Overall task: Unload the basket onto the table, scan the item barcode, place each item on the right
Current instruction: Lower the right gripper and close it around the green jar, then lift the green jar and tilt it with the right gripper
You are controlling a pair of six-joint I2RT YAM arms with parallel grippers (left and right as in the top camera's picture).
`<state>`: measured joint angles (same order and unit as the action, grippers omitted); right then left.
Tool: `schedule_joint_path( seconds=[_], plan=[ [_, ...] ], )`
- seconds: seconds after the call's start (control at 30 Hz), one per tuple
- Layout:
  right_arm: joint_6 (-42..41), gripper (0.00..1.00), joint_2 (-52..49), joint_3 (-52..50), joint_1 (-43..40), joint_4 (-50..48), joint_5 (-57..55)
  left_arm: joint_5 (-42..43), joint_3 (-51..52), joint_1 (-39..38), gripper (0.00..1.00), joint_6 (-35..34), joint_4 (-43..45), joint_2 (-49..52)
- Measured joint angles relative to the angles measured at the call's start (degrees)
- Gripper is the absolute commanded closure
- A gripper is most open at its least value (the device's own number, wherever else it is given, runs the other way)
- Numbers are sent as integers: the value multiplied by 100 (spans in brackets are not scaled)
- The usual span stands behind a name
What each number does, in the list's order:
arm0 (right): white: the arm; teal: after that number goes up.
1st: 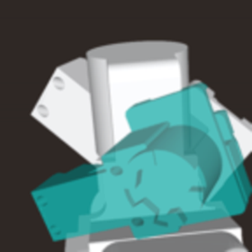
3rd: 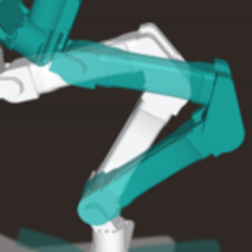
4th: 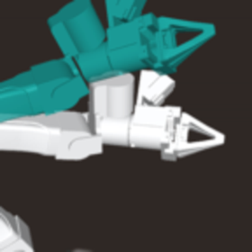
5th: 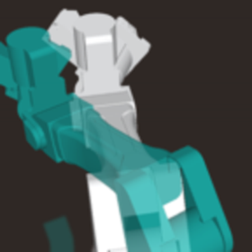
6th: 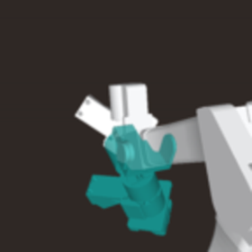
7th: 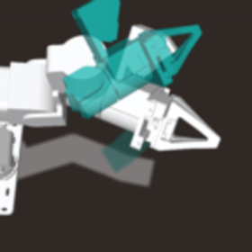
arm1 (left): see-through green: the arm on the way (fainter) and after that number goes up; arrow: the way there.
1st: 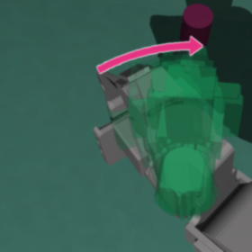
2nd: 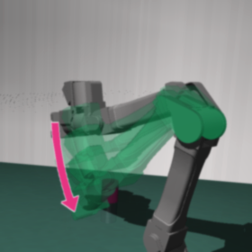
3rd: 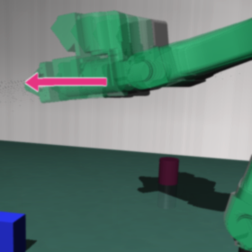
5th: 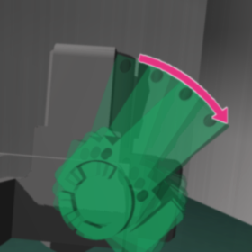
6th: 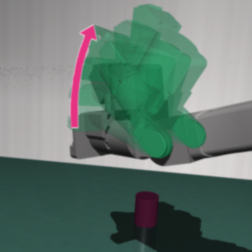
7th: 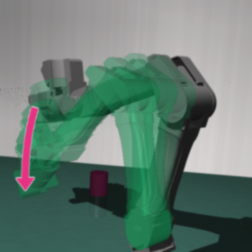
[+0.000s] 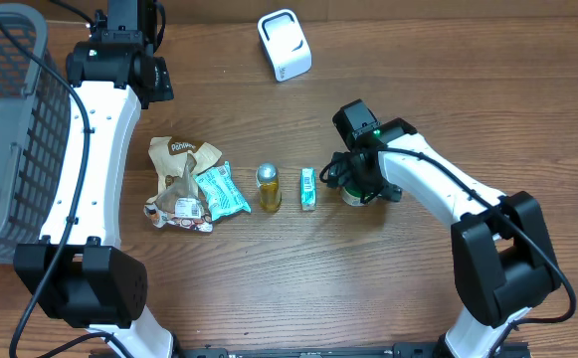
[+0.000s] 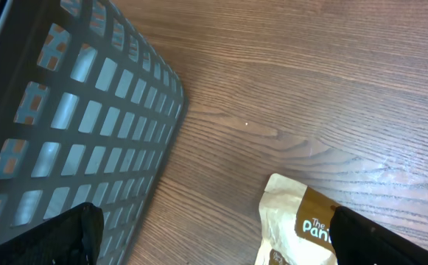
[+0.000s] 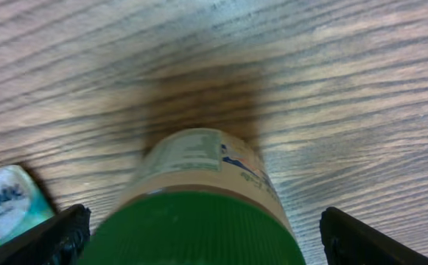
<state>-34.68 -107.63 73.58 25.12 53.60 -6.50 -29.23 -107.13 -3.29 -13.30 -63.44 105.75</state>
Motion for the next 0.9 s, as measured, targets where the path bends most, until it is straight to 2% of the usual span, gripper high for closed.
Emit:
schedule_joint_path(
  seconds=[0.2,0.27,0.3,0.47,0.53,0.6,0.73,0.9],
  plan=[
    [114,9,0,-22,0,-26,2,0,0,2,1,0,0,0],
    [199,14,0,-22,0,-50,2,2,0,0,1,0,0,0],
    [232,22,0,-22,0,-50,2,2,0,2,0,0,-2,0],
    [302,27,0,-22,0,-48,0,0,0,0,0,0,-2,0],
    [306,40,0,-22,0,-48,7,2,0,2,0,0,-2,0],
    [345,47,0,-22,4,-50,-7,2,0,0,1,0,-2,0],
    [332,51,0,35,2,142,-37,2,0,0,0,0,-2,0],
    [345,53,-24,756,-94,1215,13,0,0,0,0,0,-2,0]
  ],
)
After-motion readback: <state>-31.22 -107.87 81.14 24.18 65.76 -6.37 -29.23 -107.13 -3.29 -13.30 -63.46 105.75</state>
